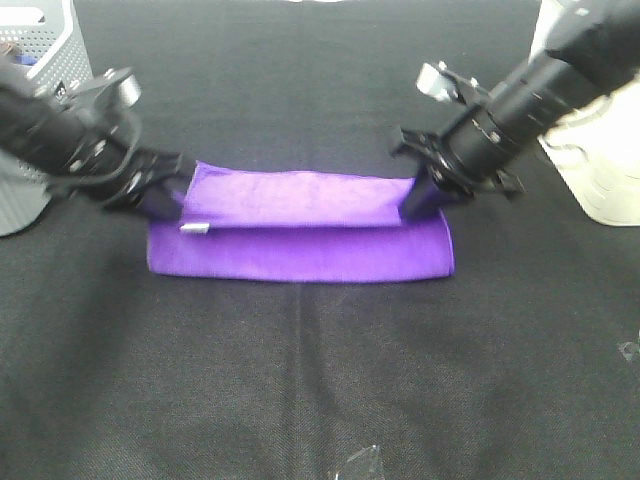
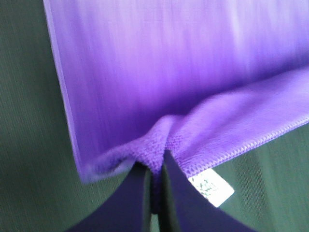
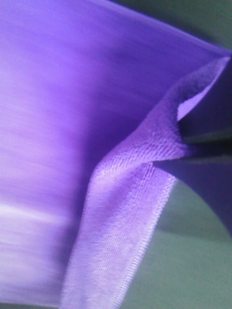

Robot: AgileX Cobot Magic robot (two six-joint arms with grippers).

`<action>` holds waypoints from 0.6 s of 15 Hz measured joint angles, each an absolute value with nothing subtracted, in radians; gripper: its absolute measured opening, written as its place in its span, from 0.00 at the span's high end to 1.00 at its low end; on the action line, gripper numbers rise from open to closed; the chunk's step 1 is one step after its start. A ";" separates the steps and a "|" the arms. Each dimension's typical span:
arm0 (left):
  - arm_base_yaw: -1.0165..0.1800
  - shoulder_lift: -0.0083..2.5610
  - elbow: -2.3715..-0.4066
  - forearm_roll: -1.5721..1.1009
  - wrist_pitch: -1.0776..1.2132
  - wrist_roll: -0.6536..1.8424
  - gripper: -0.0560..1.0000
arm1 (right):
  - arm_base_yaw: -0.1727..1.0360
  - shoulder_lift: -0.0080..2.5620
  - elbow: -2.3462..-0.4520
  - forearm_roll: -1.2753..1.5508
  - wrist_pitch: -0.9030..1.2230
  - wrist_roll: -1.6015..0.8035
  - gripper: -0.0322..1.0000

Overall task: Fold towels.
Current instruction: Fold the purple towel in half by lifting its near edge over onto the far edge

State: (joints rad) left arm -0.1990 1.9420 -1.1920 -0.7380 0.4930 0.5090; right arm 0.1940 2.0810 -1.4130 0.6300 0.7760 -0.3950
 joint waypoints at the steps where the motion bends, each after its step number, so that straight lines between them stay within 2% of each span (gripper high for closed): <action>1: -0.198 1.988 -1.250 -0.737 0.484 0.509 0.95 | 0.191 2.126 -1.480 0.619 0.775 -0.385 0.96; 5: -0.198 2.137 -1.460 -0.730 0.462 0.509 0.95 | 0.177 2.282 -1.716 0.588 0.756 -0.364 0.96; 9: -0.198 2.203 -1.561 -0.731 0.448 0.510 0.95 | 0.143 2.343 -1.825 0.597 0.756 -0.344 0.96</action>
State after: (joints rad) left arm -0.1980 2.2030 -1.5610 -0.7310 0.4480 0.5100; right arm 0.1430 2.3430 -1.8250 0.5970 0.7560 -0.3440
